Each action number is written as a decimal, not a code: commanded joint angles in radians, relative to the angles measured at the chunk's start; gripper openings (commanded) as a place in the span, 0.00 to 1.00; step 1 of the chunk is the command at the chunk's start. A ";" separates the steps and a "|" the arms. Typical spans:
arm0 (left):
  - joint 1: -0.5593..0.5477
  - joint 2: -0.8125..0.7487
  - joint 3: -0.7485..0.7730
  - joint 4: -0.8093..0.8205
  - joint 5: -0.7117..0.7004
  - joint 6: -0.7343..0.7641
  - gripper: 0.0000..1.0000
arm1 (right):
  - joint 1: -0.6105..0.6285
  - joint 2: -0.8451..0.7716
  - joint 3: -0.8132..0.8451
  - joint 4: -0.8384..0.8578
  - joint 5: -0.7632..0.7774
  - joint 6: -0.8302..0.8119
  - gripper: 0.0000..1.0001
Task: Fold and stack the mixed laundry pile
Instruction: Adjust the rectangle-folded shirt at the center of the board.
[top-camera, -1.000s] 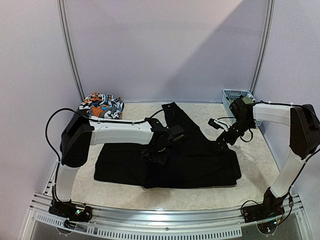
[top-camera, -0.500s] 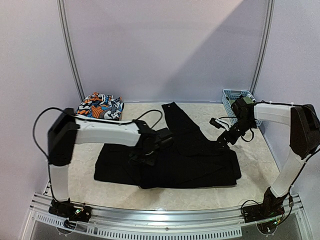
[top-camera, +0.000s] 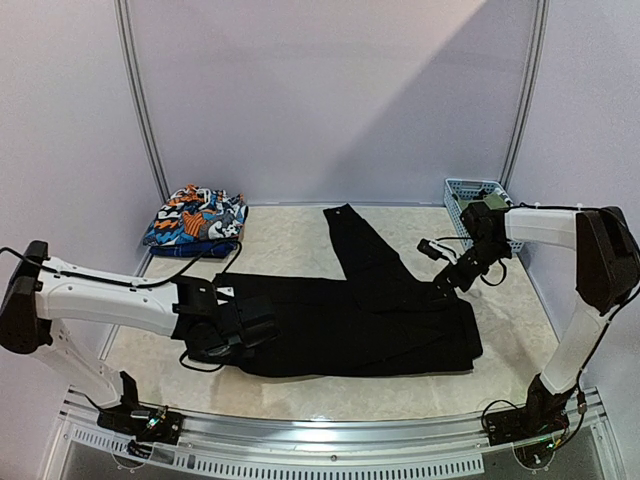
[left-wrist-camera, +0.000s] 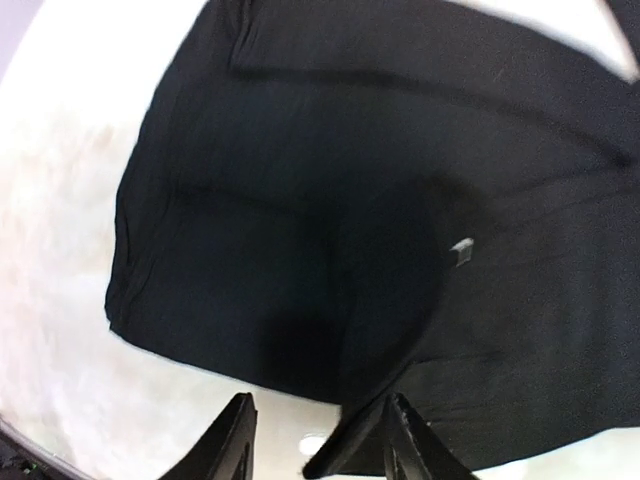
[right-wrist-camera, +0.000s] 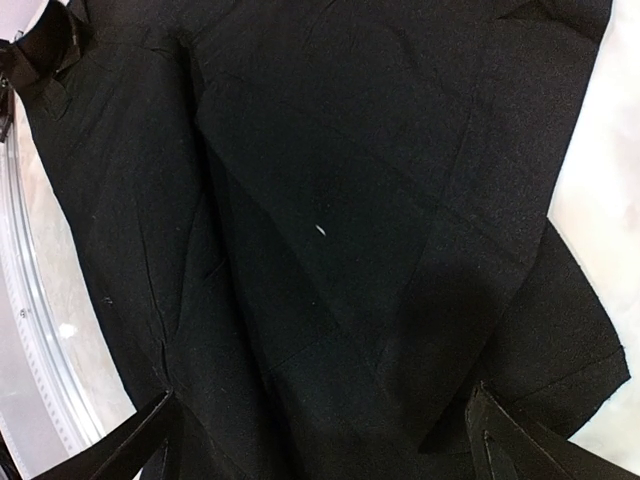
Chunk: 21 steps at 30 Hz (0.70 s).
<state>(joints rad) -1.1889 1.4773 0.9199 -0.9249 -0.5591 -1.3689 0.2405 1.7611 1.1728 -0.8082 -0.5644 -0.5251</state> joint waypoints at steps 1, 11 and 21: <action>-0.014 -0.110 0.023 -0.006 -0.109 -0.021 0.46 | -0.006 0.004 0.011 -0.026 -0.025 -0.014 0.99; 0.066 -0.491 -0.338 0.141 -0.005 -0.139 0.47 | -0.006 0.011 0.017 -0.035 -0.047 -0.026 0.99; 0.228 -0.018 0.220 0.041 0.035 0.387 0.59 | -0.006 0.015 0.018 -0.047 -0.048 -0.035 0.99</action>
<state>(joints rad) -1.0222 1.2533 0.9867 -0.8612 -0.5976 -1.2068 0.2405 1.7710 1.1732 -0.8410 -0.6044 -0.5446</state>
